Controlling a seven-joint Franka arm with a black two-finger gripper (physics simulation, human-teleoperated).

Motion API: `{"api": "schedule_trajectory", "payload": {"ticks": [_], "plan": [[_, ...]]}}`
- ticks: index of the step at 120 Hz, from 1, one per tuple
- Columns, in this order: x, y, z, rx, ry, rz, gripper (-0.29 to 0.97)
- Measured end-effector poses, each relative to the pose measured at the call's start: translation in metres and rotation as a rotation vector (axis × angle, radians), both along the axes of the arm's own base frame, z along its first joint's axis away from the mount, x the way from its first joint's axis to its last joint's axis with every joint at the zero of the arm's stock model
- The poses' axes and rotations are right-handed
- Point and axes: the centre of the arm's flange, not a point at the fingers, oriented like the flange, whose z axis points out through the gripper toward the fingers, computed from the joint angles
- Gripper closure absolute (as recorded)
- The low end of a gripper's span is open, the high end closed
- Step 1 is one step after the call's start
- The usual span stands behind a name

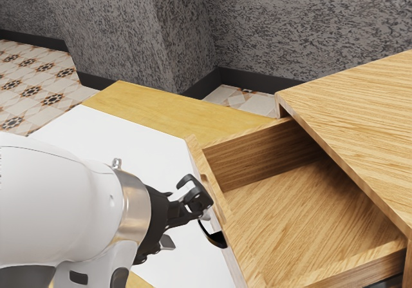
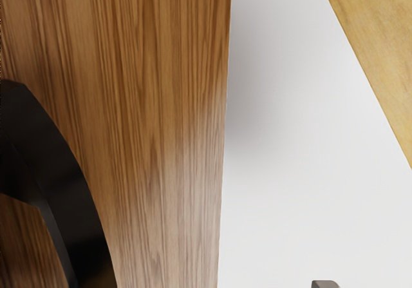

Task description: Pull the drawer handle with one arm to open the drawer

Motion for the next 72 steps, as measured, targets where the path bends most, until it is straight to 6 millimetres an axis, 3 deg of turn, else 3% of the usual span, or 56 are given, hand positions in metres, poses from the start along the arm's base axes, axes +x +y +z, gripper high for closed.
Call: {"api": "schedule_trajectory", "payload": {"ticks": [72], "plan": [[-0.007,-0.001,0.011,-0.004,-0.033,0.001,0.29]]}}
